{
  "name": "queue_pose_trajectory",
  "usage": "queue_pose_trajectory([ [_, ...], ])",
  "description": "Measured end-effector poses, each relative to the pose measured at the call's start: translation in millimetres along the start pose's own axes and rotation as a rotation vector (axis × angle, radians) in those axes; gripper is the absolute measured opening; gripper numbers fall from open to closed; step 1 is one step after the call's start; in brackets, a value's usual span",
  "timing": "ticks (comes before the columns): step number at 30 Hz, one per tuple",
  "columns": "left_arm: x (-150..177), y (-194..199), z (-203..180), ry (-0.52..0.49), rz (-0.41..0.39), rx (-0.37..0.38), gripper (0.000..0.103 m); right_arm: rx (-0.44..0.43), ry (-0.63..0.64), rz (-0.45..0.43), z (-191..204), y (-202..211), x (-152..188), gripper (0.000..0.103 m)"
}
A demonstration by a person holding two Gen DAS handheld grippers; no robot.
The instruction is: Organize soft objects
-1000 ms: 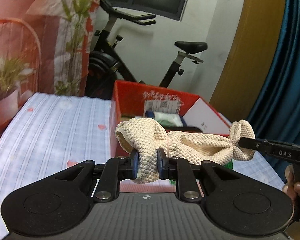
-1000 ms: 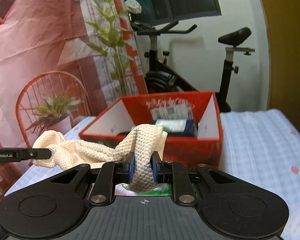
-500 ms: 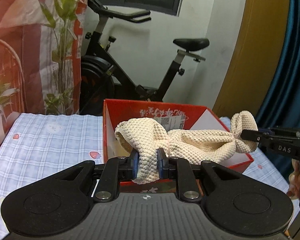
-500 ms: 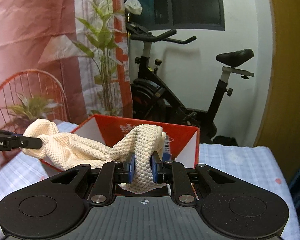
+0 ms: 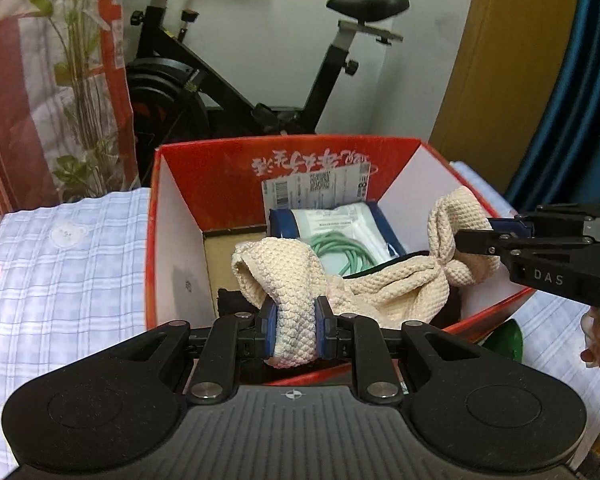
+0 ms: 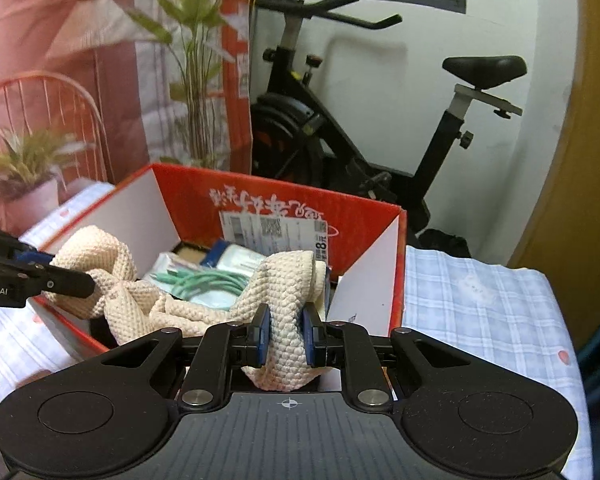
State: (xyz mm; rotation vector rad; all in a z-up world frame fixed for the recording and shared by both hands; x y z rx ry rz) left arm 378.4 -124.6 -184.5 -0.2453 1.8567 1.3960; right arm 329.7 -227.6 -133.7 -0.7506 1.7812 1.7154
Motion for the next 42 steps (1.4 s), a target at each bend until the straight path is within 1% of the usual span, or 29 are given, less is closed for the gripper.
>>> queue_pose_trajectory([
  [5, -1.6, -11.3, 0.2, -0.014, 0.029, -0.001, 0.020, -0.010, 0.001, 0.043, 2.3, -14.5, 6.6, 0.015],
  [11, -1.0, -18.5, 1.6, -0.025, 0.050, -0.007, 0.020, -0.015, -0.003, 0.065, 1.8, -19.2, 13.8, 0.015],
  [18, 0.8, -20.4, 1.8, -0.025, 0.053, -0.018, 0.020, -0.021, -0.027, 0.081, -0.2, -21.3, 17.4, 0.016],
  [21, -1.6, -18.5, 0.9, -0.037, 0.040, -0.036, 0.023, -0.016, -0.030, 0.079, -1.3, -20.9, 17.2, 0.016],
  [22, -2.7, -17.1, 0.7, -0.041, 0.032, -0.040, 0.026, -0.013, -0.027, 0.074, -1.4, -20.0, 16.5, 0.017],
  [24, -5.6, -14.0, 0.3, -0.043, 0.016, -0.042, 0.040, 0.005, -0.012, 0.064, -1.9, -18.4, 14.6, 0.021],
  [25, -7.1, -12.0, 0.1, -0.044, 0.006, -0.044, 0.052, 0.011, -0.008, 0.055, -1.8, -16.5, 13.1, 0.024],
  [26, -9.2, -8.9, 0.1, -0.045, -0.009, -0.047, 0.062, 0.013, -0.007, 0.045, -1.9, -14.5, 12.2, 0.024],
  [27, -11.0, -6.3, 0.1, -0.044, -0.023, -0.050, 0.065, 0.014, -0.007, 0.036, -2.2, -12.5, 11.0, 0.025],
  [28, -12.6, -3.4, 0.0, -0.043, -0.036, -0.051, 0.070, 0.017, -0.008, 0.026, -2.4, -9.9, 9.3, 0.028],
  [29, -14.5, 0.0, -0.5, -0.040, -0.051, -0.050, 0.075, 0.020, -0.010, 0.016, -2.7, -6.9, 7.7, 0.035],
  [30, -15.8, 2.9, -0.7, -0.038, -0.061, -0.049, 0.077, 0.019, -0.013, 0.004, -3.0, -3.8, 6.0, 0.039],
  [32, -18.0, 9.8, -0.6, -0.033, -0.085, -0.055, 0.090, 0.011, -0.024, -0.020, -4.0, 2.9, 2.0, 0.058],
  [33, -19.1, 14.3, -0.3, -0.029, -0.101, -0.061, 0.093, 0.011, -0.027, -0.031, -3.9, 6.1, 0.7, 0.062],
  [34, -19.7, 19.0, 0.1, -0.025, -0.117, -0.066, 0.096, 0.013, -0.030, -0.041, -4.1, 9.6, -0.7, 0.068],
  [35, -20.1, 23.8, 0.1, -0.022, -0.127, -0.067, 0.098, 0.018, -0.033, -0.050, -4.2, 13.2, -1.9, 0.075],
  [36, -20.0, 27.5, 0.1, -0.020, -0.133, -0.067, 0.098, 0.020, -0.037, -0.057, -4.2, 16.0, -2.8, 0.078],
  [38, -18.8, 34.8, 0.3, -0.018, -0.142, -0.070, 0.100, 0.027, -0.061, -0.082, -5.3, 23.7, -4.4, 0.099],
  [39, -18.1, 38.6, 0.8, -0.017, -0.149, -0.074, 0.100, 0.027, -0.074, -0.095, -5.7, 27.5, -4.9, 0.103],
  [42, -14.7, 50.6, 3.0, -0.014, -0.169, -0.094, 0.103, 0.039, -0.097, -0.110, -7.1, 36.2, -3.6, 0.103],
])
Point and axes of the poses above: each gripper's, at about its wrist camera, not at the fingertips, and y roughly against the way its jaws point, z to its left, x to its underside, the point moved 9 cm from there along -y, roughly the way its jaws point
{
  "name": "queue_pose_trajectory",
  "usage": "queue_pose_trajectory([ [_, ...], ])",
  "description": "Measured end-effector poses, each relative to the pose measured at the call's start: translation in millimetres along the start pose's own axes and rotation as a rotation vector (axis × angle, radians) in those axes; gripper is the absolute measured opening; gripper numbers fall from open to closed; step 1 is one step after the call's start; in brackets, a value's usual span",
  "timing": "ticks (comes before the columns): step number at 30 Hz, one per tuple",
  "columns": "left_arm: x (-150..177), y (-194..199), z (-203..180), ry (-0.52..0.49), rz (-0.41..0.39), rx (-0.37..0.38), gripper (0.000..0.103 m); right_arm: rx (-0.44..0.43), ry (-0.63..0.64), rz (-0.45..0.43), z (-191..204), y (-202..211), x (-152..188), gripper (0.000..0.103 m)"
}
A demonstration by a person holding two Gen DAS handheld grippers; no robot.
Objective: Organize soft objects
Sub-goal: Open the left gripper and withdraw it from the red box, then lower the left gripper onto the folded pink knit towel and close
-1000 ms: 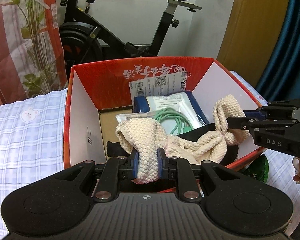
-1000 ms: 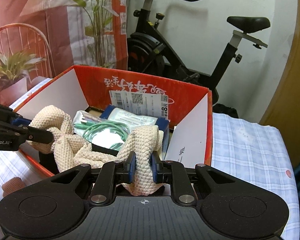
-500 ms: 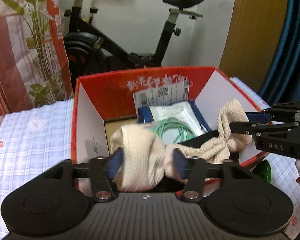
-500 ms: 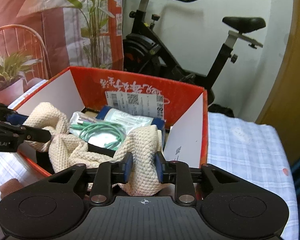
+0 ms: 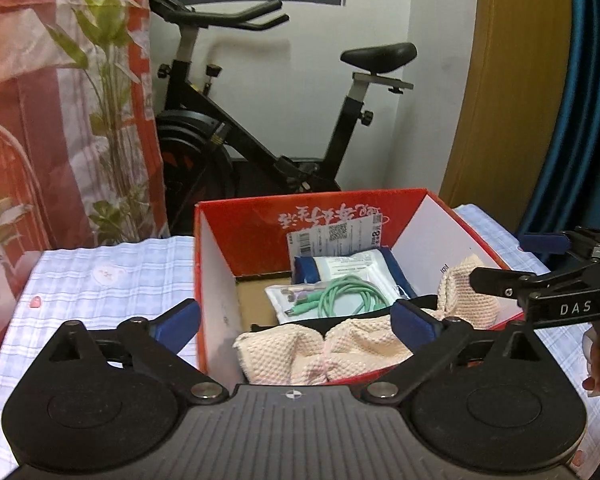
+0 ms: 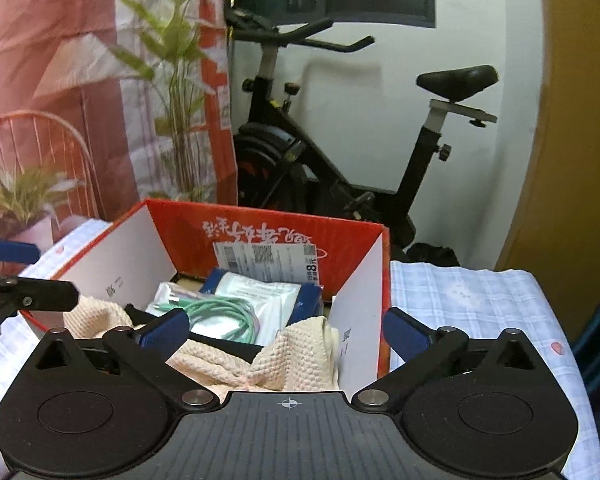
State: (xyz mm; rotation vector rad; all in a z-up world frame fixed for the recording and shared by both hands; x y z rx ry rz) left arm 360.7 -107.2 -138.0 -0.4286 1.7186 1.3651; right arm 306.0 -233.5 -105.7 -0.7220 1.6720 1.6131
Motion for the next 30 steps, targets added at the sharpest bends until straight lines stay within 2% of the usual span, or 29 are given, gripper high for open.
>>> queue_pose_trajectory([
  [7, 9.4, 25.5, 6.3, 0.030, -0.029, -0.023, 0.103, 0.018, -0.040, -0.062, -2.0, 22.7, 1.6, 0.103],
  [13, 18.8, 43.9, 7.6, 0.007, -0.071, -0.090, 0.103, 0.036, -0.123, -0.125, -10.4, 41.7, 7.6, 0.103],
  [19, 37.3, 53.9, 10.6, 0.045, -0.072, -0.094, 0.103, 0.078, -0.088, -0.153, -6.0, 57.8, 26.1, 0.103],
  [30, 76.8, 54.7, 17.1, 0.064, -0.050, -0.119, 0.103, 0.045, -0.146, -0.165, 2.1, 72.3, 68.8, 0.103],
])
Point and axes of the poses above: each gripper's, at about its wrist camera, not at the fingertips, and y roughly against the way its jaws point, z to its left, x to its underside, the point moved 9 cm from there along -y, roughly the way its jaws point
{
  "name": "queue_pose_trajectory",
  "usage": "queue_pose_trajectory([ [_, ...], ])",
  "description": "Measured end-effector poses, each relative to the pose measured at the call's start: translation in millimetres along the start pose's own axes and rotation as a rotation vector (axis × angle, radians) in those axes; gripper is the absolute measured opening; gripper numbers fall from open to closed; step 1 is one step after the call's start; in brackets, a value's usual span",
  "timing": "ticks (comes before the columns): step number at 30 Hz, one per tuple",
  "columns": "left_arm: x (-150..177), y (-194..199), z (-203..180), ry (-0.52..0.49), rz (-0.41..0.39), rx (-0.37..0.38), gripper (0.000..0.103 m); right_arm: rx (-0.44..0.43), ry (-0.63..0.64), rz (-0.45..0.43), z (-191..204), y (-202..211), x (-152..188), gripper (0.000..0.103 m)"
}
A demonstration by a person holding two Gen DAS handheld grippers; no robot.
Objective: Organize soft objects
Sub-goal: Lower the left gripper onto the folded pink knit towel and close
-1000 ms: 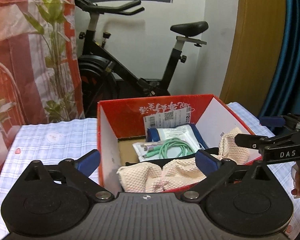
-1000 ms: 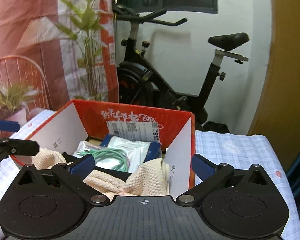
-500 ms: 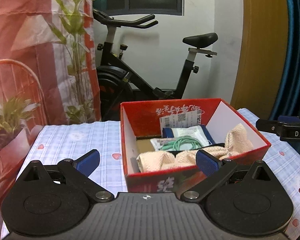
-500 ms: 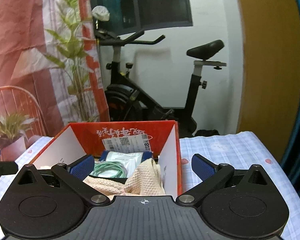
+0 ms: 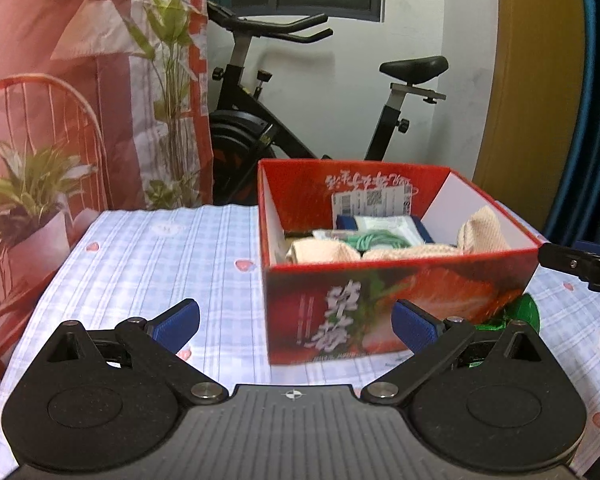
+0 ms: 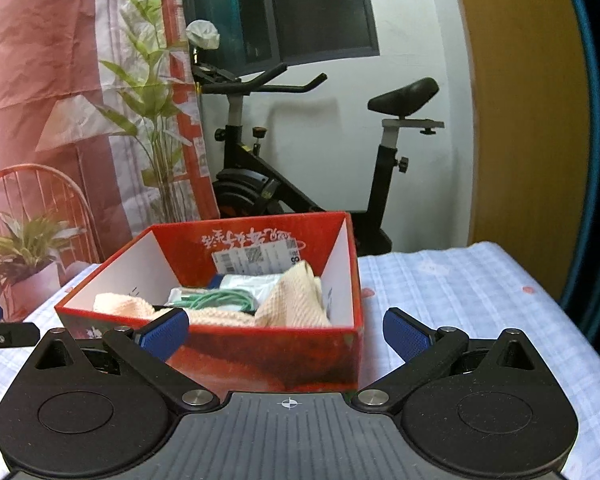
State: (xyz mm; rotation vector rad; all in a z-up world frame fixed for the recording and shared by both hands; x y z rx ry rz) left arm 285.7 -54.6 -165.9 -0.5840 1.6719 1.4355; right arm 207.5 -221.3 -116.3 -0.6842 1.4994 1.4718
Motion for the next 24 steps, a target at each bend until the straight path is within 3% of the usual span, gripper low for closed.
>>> queue_pose_trajectory([
  [5, 17.5, -6.3, 5.7, 0.016, 0.034, -0.008, 0.103, -0.007, -0.015, -0.002, -2.0, 3.6, 19.8, 0.103],
  [9, 31.9, -11.2, 9.5, 0.042, 0.060, 0.000, 0.103, -0.002, 0.000, -0.064, -3.2, 10.6, 31.7, 0.103],
  [17, 56.9, -20.7, 14.5, 0.078, 0.117, -0.017, 0.103, -0.029, 0.004, 0.046, -0.1, 1.8, 71.0, 0.103],
  [24, 73.0, -27.5, 15.4, 0.077, 0.160, -0.035, 0.103, 0.011, 0.042, 0.133, 2.8, 0.2, 102.6, 0.103],
])
Point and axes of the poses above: each gripper's, at about its wrist camera, not at the fingertips, and y roughly against the way its jaws point, z to its left, x to its underside, the point moved 9 cm from there along -y, roughly the way its jaws point
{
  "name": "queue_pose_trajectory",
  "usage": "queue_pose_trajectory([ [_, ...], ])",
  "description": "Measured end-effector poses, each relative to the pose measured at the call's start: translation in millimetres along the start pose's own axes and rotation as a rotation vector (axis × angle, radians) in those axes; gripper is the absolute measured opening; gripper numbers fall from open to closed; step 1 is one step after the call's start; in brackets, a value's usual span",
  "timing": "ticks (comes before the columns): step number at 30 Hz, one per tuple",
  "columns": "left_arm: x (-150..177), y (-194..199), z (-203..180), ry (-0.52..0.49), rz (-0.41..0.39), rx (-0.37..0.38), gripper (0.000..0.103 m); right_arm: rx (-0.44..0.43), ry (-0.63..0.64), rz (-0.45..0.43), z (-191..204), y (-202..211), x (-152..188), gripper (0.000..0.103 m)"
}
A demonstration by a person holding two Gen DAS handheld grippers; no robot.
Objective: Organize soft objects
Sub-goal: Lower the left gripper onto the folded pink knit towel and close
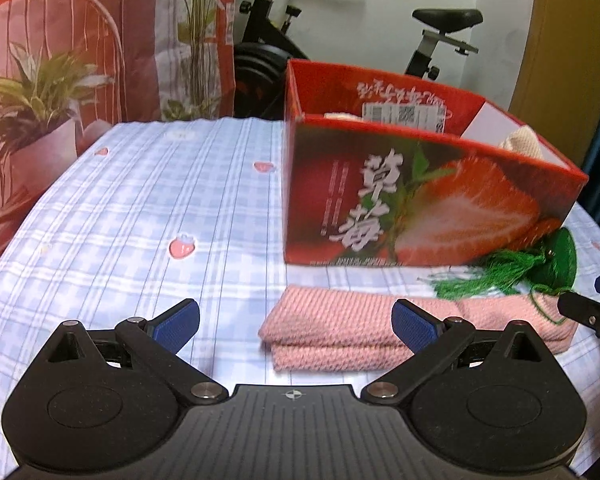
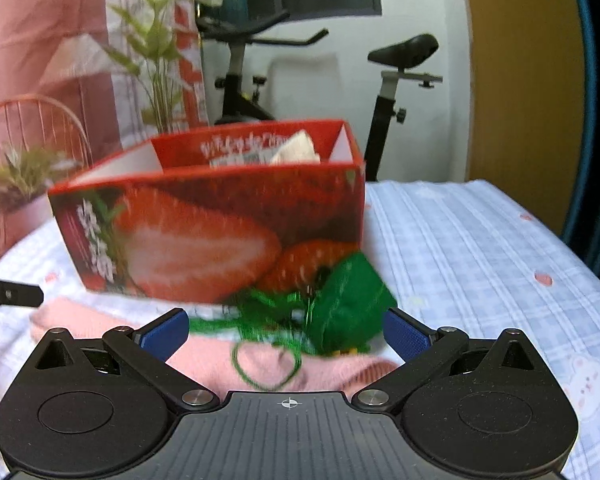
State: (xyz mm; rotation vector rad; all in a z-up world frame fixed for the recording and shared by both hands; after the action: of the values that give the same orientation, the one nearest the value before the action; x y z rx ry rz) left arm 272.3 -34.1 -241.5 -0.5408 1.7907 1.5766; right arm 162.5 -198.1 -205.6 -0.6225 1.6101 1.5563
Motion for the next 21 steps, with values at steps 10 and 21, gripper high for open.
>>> queue_pose_trajectory([
  [10, 12.4, -8.7, -2.6, 0.006, 0.039, 0.032, 0.103, -0.013, -0.041, 0.036, -5.3, 1.0, 20.0, 0.103],
  [21, 5.4, -34.6, -1.6, 0.062, 0.077, 0.087, 0.093, -0.041, -0.056, 0.056, -6.6, -1.1, 21.9, 0.103],
])
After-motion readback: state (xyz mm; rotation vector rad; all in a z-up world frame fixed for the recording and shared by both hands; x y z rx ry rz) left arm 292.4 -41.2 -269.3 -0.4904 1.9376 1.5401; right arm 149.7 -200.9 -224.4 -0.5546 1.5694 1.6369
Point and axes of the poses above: each gripper's, at about its wrist camera, not at the fingertips, and y roughly against the way its jaws point, z to its left, x to its underside, the point moved 9 cm from there along -y, roughly the way its jaws point
